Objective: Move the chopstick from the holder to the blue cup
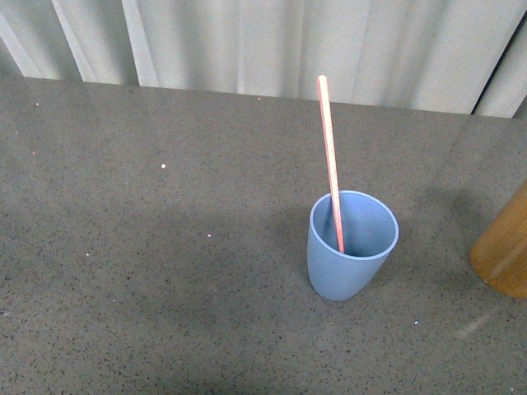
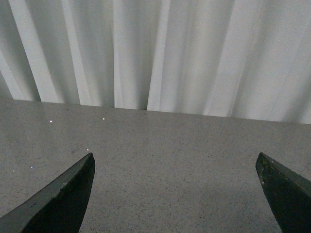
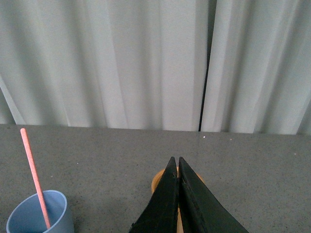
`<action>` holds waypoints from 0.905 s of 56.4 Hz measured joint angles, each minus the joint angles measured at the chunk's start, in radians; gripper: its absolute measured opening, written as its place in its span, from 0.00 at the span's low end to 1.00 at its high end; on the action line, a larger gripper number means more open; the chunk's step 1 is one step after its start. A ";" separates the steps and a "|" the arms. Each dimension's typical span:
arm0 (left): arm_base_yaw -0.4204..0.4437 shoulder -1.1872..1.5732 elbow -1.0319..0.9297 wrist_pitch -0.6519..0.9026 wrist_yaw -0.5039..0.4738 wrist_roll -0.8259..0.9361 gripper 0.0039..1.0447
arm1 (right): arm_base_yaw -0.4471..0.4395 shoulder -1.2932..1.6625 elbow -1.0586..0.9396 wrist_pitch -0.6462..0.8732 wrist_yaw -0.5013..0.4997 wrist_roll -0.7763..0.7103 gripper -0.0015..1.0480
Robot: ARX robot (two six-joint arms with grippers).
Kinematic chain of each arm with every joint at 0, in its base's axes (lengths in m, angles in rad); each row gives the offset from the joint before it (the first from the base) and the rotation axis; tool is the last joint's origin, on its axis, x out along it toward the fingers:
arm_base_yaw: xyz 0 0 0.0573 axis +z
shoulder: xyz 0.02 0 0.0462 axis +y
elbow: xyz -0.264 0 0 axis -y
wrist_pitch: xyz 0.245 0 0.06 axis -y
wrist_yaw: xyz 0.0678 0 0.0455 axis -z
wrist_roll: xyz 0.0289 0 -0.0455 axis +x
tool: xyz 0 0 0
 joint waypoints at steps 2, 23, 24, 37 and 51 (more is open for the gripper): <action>0.000 0.000 0.000 0.000 0.000 0.000 0.94 | 0.000 0.000 0.000 0.000 0.000 0.000 0.01; 0.000 0.000 0.000 0.000 0.000 0.000 0.94 | 0.000 0.000 0.000 0.000 0.000 -0.001 0.64; 0.000 0.000 0.000 0.000 0.000 0.000 0.94 | 0.000 0.000 0.000 0.000 0.000 -0.001 0.66; 0.000 0.000 0.000 0.000 0.000 0.000 0.94 | 0.000 0.000 0.000 0.000 0.000 -0.001 0.90; 0.000 0.000 0.000 0.000 0.000 0.000 0.94 | 0.000 0.000 0.000 0.000 0.000 -0.001 0.90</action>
